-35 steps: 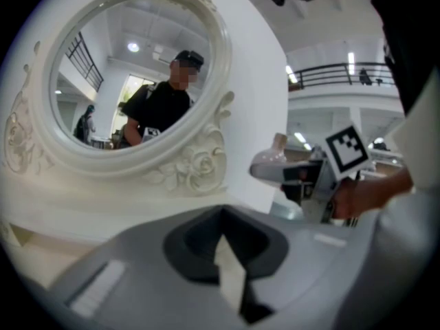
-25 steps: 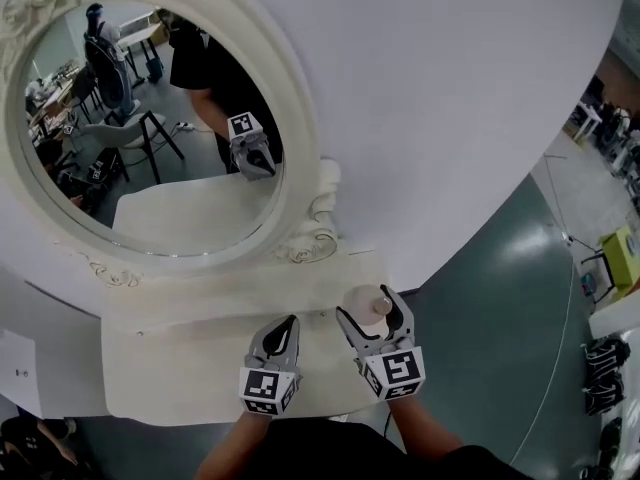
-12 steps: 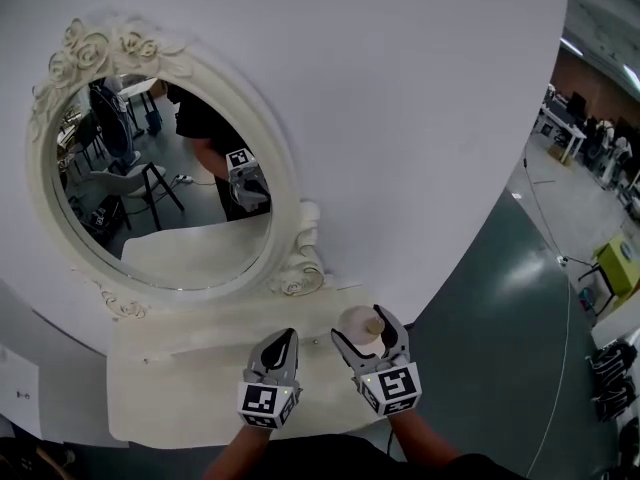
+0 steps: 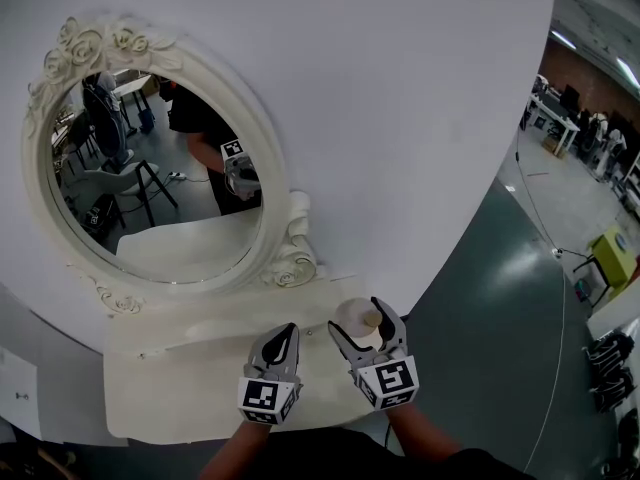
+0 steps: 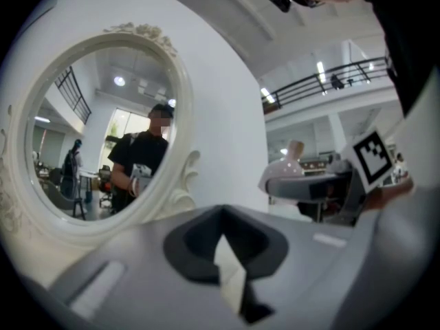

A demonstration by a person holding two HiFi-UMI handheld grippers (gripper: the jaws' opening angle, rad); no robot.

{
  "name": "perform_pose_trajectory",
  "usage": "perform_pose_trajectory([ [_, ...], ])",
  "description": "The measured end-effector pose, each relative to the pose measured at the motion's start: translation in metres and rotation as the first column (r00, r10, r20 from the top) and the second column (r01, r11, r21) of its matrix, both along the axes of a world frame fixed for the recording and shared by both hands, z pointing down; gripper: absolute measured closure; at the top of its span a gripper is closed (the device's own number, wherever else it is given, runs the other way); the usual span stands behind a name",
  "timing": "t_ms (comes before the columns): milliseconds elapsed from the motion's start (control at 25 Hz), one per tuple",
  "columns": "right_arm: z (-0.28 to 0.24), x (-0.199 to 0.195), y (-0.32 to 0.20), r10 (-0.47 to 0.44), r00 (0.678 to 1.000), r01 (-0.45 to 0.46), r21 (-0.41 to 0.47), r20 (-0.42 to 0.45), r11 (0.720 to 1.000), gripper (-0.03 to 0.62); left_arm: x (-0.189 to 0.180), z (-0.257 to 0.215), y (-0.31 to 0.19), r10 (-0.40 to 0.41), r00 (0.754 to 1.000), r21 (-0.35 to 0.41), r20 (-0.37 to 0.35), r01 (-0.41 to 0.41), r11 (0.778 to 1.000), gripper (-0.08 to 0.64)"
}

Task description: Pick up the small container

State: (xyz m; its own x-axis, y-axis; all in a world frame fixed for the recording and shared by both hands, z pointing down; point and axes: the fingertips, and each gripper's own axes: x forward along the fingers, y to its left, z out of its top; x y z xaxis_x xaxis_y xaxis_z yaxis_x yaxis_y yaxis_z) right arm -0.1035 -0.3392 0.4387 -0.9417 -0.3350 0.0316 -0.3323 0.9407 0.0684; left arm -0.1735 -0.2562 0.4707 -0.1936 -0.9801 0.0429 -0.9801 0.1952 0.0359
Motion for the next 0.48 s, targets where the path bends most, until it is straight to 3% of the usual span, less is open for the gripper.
perform_pose_trajectory([
  [480,0.0003,0.0023,0.0050,-0.004,1.000,0.003,0.003,0.007,1.000,0.221,0.0019,0.0022,0.0045,0.002,1.000,-0.003,-0.007,-0.002,1.000,0.554],
])
